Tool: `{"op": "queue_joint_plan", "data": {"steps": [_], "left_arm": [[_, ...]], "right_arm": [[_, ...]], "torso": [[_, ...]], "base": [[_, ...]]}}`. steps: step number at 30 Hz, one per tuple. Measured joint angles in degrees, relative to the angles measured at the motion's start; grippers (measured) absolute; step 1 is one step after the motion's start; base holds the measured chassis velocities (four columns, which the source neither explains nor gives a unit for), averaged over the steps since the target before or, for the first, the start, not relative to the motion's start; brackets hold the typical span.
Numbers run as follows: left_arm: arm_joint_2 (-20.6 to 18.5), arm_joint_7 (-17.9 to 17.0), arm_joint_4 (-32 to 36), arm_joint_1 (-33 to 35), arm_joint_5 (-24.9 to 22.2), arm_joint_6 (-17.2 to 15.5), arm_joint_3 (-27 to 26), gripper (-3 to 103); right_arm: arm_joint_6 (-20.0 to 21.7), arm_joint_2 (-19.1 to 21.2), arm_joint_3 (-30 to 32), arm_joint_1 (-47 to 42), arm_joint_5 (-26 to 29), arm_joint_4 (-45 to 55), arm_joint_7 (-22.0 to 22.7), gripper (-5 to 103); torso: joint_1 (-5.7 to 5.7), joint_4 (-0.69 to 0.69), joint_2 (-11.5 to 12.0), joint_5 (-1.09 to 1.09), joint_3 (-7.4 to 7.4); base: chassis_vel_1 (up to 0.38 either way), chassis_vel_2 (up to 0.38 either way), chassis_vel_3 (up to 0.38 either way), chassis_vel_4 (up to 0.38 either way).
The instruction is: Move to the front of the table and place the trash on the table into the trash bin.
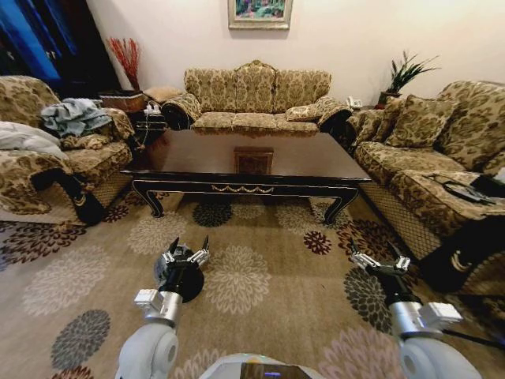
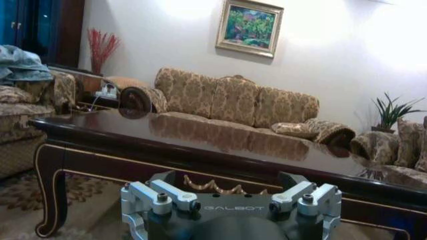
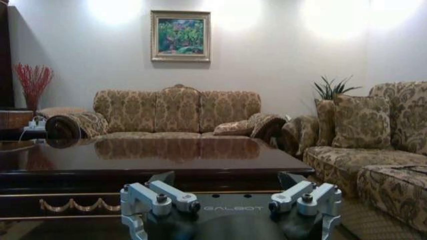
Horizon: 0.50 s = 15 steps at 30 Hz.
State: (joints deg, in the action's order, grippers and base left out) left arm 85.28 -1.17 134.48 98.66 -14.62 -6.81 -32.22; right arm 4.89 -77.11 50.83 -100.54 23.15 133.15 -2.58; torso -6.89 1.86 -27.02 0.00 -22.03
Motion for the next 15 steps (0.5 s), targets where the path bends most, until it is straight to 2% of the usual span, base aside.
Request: {"op": "queue_joint_plan", "data": {"steps": [15], "left_arm": [[0.0,0.0,0.0,0.0,0.0,0.0,0.0,100]], "right_arm": [[0.0,0.0,0.0,0.0,0.0,0.0,0.0,100]], "torso": [[0.00,0.00,0.0,0.00,0.00]], "base": [[0.000,0.000,0.000,0.000]]}}
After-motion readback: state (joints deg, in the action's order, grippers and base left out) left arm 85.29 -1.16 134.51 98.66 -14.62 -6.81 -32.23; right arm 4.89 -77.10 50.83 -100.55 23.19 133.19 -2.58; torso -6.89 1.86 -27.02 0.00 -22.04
